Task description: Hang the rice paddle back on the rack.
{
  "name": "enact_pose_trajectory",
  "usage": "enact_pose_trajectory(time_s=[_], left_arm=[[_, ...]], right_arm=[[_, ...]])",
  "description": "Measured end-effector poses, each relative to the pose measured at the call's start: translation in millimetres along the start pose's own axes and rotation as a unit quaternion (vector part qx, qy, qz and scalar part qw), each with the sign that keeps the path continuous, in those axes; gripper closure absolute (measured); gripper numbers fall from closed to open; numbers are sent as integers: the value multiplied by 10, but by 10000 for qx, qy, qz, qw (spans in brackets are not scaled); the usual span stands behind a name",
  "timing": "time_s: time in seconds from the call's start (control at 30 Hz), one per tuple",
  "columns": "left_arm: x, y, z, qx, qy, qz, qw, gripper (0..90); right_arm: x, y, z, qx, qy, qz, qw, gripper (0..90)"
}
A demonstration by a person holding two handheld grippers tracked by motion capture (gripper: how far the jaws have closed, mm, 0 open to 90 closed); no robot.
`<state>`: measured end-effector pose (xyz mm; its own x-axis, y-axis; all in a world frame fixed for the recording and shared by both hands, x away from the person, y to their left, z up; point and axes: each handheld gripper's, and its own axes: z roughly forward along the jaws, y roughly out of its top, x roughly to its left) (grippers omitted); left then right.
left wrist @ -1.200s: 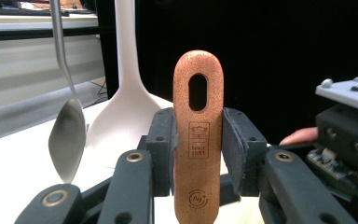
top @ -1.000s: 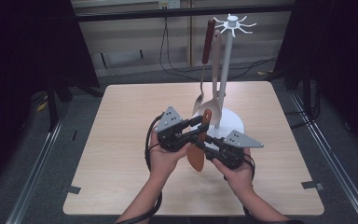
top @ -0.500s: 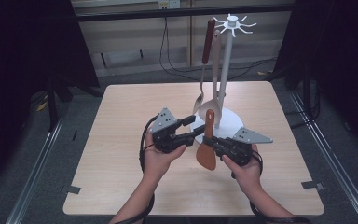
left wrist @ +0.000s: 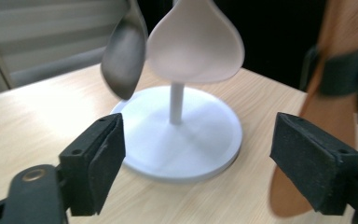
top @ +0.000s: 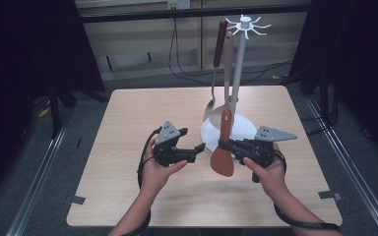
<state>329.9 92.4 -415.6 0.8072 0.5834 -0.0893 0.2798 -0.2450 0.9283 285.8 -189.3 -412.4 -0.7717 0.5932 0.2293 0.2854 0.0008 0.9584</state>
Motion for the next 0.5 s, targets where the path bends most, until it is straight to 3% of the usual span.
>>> enact_pose_trajectory(time_s=[0.3,0.5], left_arm=[[79,-150,32,310,210,-141,9992,120],[102,-198,37,378,283,-137,9988,102]], right_arm=[[-86,161,-65,-59,208,161,9996,833],[-103,250,-85,-101,367,172,9991,832]])
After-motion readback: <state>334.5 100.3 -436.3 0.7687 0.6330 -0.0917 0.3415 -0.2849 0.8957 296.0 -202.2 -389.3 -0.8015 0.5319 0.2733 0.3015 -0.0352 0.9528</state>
